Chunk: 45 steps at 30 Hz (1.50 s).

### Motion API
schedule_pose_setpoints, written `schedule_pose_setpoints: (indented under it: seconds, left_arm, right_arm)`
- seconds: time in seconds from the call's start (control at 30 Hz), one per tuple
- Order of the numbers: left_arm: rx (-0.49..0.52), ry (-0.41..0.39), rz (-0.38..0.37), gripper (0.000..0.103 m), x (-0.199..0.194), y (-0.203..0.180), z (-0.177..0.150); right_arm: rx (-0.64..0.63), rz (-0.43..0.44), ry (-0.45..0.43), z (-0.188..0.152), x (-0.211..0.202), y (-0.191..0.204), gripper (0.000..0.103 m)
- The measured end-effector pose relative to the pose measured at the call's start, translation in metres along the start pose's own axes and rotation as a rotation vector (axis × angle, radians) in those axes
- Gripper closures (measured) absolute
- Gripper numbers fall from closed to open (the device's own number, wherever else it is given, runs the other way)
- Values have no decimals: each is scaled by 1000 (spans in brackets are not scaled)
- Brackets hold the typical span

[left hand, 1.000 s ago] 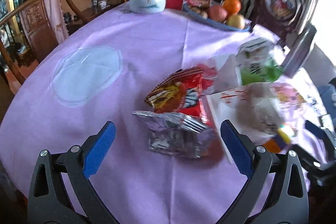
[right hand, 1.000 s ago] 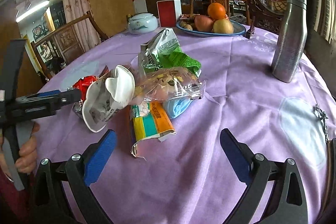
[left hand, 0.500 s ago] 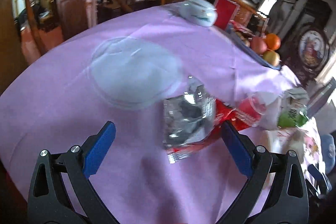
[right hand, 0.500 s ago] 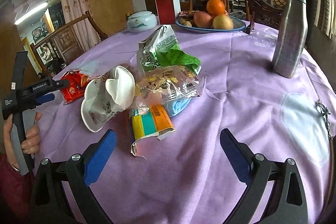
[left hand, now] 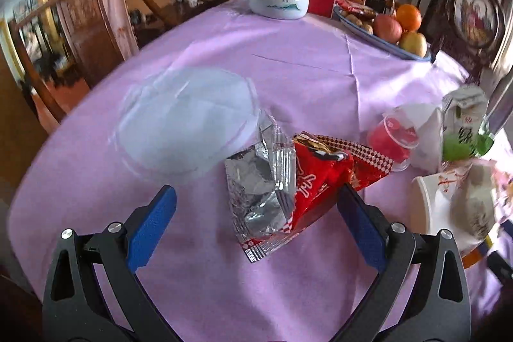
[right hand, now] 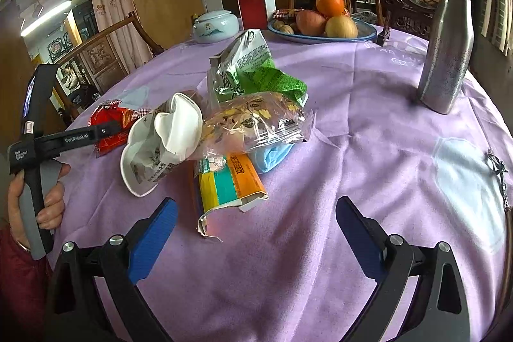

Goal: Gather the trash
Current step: 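Grasp the silver and red wrappers with the left tool while the right grasps the striped wrapper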

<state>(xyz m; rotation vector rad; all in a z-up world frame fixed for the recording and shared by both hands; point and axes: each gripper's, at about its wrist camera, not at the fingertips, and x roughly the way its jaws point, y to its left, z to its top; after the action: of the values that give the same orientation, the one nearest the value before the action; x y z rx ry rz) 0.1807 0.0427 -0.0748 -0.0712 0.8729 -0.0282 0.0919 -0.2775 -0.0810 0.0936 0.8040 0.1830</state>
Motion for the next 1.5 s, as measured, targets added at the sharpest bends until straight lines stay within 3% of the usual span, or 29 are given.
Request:
schedule_pose_setpoints:
  seconds: [0.07, 0.27, 0.33, 0.47, 0.63, 0.77, 0.93, 1.03, 1.1, 1.2, 1.33, 1.5]
  left_arm:
    - [-36, -5, -23, 7, 0, 7, 0]
    - [-117, 49, -125, 7, 5, 21, -1]
    - [-136, 51, -147, 7, 6, 25, -1]
    - [-133, 33, -151, 7, 3, 23, -1]
    - [-89, 5, -107, 7, -3, 15, -2]
    - [-79, 5, -101, 7, -2, 14, -1]
    - [-80, 8, -107, 7, -1, 15, -1]
    - [-71, 10, -107, 7, -1, 13, -1]
    - [-69, 9, -111, 7, -1, 13, -1]
    - [-63, 11, -124, 7, -1, 13, -1]
    - [3, -8, -108, 7, -6, 6, -1]
    - [180, -107, 28, 7, -15, -12, 4]
  right_arm:
    - [2, 7, 11, 0, 2, 0, 8]
    - [-59, 49, 51, 1, 10, 12, 29]
    - [-71, 67, 61, 2, 13, 17, 43]
    - [-22, 106, 34, 4, 9, 11, 56]
    - [9, 125, -67, 5, -8, 6, 58]
    - [63, 17, -157, 6, -23, -8, 56]
    - [122, 30, -83, 7, -9, -22, 54]
    - [108, 31, -64, 8, -3, -20, 42]
    - [74, 19, -58, 8, 0, -13, 42]
    - [72, 51, -53, 6, -1, -13, 59]
    - [111, 36, -101, 6, -9, -21, 59]
    - [126, -2, -128, 7, -13, -26, 59]
